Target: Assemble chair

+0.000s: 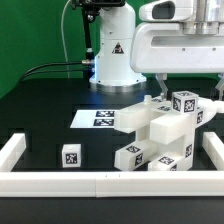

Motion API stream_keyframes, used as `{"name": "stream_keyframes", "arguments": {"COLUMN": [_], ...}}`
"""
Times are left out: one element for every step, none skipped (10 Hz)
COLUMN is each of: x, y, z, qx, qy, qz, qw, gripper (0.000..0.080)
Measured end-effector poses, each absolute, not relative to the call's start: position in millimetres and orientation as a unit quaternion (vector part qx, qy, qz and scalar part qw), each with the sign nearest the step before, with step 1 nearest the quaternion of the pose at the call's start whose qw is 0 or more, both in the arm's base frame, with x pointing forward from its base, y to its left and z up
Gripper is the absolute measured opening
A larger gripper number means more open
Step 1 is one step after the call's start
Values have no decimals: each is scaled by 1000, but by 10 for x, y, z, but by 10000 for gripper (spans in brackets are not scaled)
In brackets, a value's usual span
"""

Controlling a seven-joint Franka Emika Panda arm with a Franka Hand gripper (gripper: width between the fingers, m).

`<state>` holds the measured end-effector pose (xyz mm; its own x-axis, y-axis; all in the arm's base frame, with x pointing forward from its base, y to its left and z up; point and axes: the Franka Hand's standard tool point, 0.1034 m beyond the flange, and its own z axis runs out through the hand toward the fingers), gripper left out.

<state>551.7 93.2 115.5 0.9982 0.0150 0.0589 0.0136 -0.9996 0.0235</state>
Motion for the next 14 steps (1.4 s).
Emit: {"name": "stream_keyframes", "arguments": {"x": [5517, 5517, 5517, 5515, 5520, 5529, 5528, 5529, 5540, 5542, 5546, 5551, 5551, 5552], "y": [931, 929, 929, 930, 929, 927, 931, 927, 916, 926, 937, 932, 941, 946], "z": [1154, 1154, 1153, 1152, 1154, 1154, 1152, 1148, 1149, 1148, 1151, 1154, 1151, 1146], "qx": [999, 999, 999, 997, 994, 987, 979, 969, 954, 941, 918, 894, 867, 841], "qy": [-7, -11, -31, -74, -108, -157, -202, -247, -297, -337, -394, -447, -498, -540], "qz": [30, 30, 30, 30, 31, 31, 32, 31, 31, 31, 30, 28, 25, 21], "qw": [11, 11, 10, 9, 8, 6, 5, 3, 1, -1, -6, -12, -19, -25], "gripper": [649, 563, 428, 428, 282, 282, 282, 282, 282, 282, 282, 284, 284, 284]}}
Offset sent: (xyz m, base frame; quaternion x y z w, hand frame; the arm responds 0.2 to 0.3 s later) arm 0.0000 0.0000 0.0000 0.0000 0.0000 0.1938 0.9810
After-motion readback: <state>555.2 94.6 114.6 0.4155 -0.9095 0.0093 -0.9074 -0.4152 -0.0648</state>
